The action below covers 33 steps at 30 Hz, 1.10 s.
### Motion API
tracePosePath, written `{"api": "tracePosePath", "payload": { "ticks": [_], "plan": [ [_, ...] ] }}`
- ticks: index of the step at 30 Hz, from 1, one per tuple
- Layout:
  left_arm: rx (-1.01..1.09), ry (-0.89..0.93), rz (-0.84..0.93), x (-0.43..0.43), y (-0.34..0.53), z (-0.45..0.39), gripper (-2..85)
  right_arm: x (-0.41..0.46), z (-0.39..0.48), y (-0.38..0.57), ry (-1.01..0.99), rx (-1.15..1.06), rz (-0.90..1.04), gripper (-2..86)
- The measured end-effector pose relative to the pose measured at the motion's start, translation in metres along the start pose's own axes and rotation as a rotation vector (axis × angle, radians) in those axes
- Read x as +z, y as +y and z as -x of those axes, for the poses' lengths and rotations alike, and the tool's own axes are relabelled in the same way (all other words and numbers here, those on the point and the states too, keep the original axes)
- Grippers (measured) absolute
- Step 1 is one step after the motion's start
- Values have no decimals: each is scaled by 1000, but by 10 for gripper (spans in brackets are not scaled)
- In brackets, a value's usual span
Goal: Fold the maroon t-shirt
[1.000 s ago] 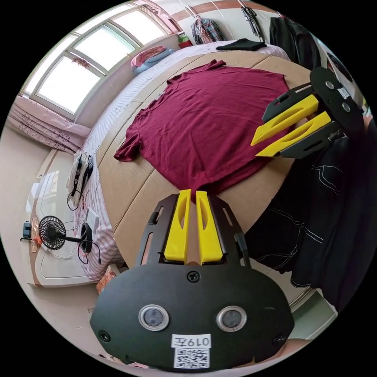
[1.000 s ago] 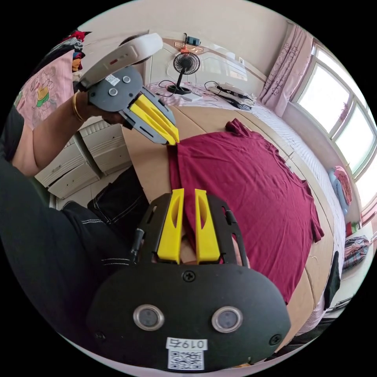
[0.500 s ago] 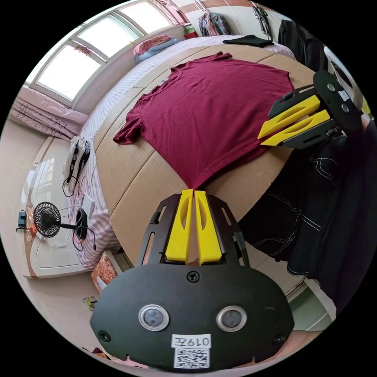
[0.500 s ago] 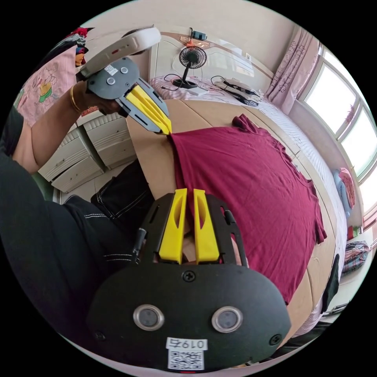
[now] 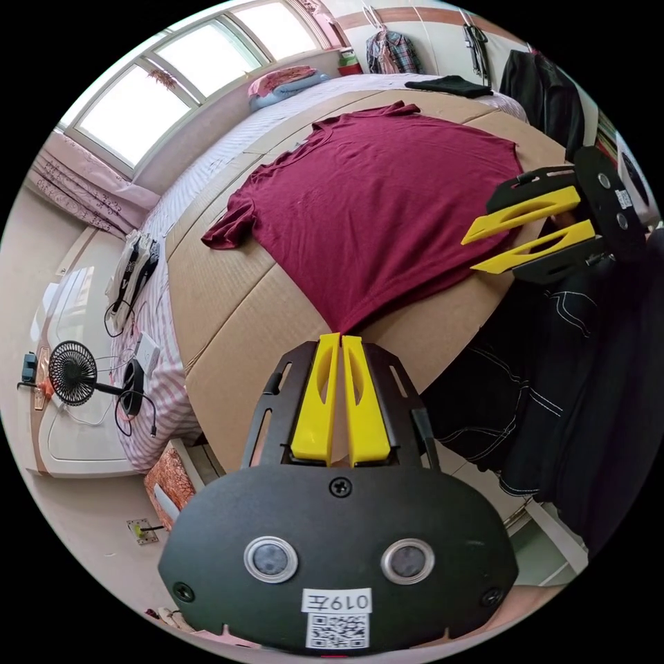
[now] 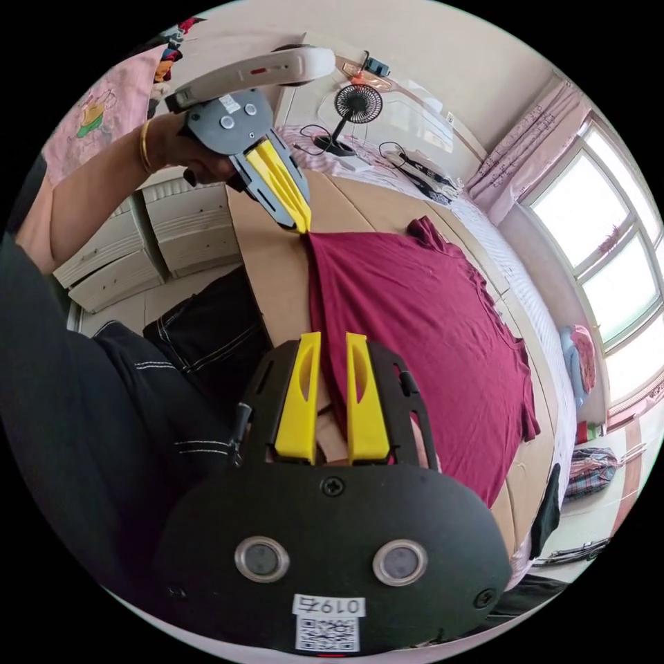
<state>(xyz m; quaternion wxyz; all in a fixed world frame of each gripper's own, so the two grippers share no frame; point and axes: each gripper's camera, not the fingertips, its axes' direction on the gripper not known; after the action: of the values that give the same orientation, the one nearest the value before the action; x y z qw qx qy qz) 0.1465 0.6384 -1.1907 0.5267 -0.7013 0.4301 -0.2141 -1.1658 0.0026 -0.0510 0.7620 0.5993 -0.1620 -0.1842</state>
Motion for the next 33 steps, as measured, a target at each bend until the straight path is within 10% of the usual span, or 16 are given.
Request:
{"api": "tracePosePath", "payload": {
  "ticks": [33],
  "plan": [
    [173,-149,-84,-8,-22,-81,27,-15,8,0,-24,-21,12,-10]
  ]
}}
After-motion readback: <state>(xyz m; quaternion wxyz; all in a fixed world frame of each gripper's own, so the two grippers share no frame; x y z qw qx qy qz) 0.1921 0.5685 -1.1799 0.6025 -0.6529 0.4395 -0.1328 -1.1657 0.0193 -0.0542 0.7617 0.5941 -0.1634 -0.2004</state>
